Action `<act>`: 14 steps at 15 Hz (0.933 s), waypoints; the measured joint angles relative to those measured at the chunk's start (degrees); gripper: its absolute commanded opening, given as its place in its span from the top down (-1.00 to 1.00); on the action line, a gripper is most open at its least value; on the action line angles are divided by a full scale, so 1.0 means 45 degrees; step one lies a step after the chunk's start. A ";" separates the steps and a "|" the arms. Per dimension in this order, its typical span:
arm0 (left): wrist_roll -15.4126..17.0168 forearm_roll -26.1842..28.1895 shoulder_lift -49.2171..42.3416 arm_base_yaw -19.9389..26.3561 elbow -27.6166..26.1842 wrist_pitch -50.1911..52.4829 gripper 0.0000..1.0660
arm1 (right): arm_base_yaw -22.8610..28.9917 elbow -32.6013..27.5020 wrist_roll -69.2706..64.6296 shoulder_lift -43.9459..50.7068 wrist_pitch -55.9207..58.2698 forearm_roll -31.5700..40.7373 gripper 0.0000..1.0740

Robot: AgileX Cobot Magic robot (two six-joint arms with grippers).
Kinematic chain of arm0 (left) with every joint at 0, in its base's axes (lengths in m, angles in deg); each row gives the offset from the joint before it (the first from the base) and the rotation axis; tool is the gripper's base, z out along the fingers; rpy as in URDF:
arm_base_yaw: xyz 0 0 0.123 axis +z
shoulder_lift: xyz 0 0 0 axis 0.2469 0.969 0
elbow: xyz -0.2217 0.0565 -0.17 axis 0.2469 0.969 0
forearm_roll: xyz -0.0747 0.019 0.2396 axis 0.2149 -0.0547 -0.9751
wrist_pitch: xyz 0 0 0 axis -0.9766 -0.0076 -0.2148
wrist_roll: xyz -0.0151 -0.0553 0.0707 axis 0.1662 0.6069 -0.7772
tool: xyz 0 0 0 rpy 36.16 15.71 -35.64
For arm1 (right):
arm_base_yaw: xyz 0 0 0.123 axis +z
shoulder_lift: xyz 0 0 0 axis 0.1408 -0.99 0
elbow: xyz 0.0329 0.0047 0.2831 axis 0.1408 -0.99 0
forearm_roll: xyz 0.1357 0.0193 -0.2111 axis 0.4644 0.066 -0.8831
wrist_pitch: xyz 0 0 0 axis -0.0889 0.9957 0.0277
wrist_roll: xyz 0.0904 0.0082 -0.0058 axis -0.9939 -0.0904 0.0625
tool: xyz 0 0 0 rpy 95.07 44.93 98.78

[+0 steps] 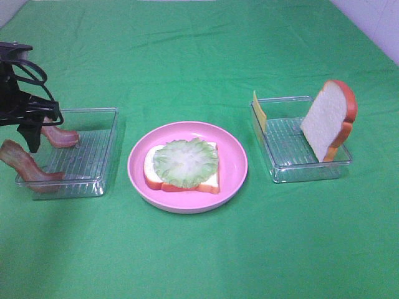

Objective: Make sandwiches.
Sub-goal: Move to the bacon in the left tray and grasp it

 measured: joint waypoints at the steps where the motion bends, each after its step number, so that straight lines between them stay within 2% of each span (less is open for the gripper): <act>1: -0.0051 0.0000 0.0000 0.0051 0.0000 0.0153 -0.33 | 0.0000 0.0000 0.0000 0.0000 0.0000 0.0000 -0.28; 3: -0.0064 0.0000 0.0127 0.0051 0.0000 0.0204 -0.24 | 0.0000 0.0000 0.0000 0.0000 0.0000 0.0000 -0.28; 7: -0.0115 0.0000 0.1108 0.0051 -0.0013 0.0369 -0.22 | 0.0000 0.0000 0.0000 0.0000 0.0000 0.0000 -0.28; 8: -0.0115 0.0000 0.1171 0.0051 -0.0013 0.0433 -0.14 | 0.0000 0.0000 0.0000 0.0000 0.0000 0.0000 -0.28; 11: -0.0051 0.0000 0.1171 0.0051 -0.0013 0.0879 0.32 | 0.0000 0.0000 0.0000 0.0000 0.0000 0.0000 -0.28; 12: -0.0038 0.0000 0.1171 0.0051 -0.0013 0.0942 0.40 | 0.0000 0.0000 0.0000 0.0000 0.0000 0.0000 -0.28; 13: -0.0013 0.0000 0.1184 0.0051 -0.0013 0.1031 0.80 | 0.0000 0.0000 0.0000 0.0000 0.0000 0.0000 -0.28; 14: 0.0000 0.0000 0.1184 0.0051 -0.0013 0.1031 0.96 | 0.0000 0.0000 0.0000 0.0000 0.0000 0.0000 -0.28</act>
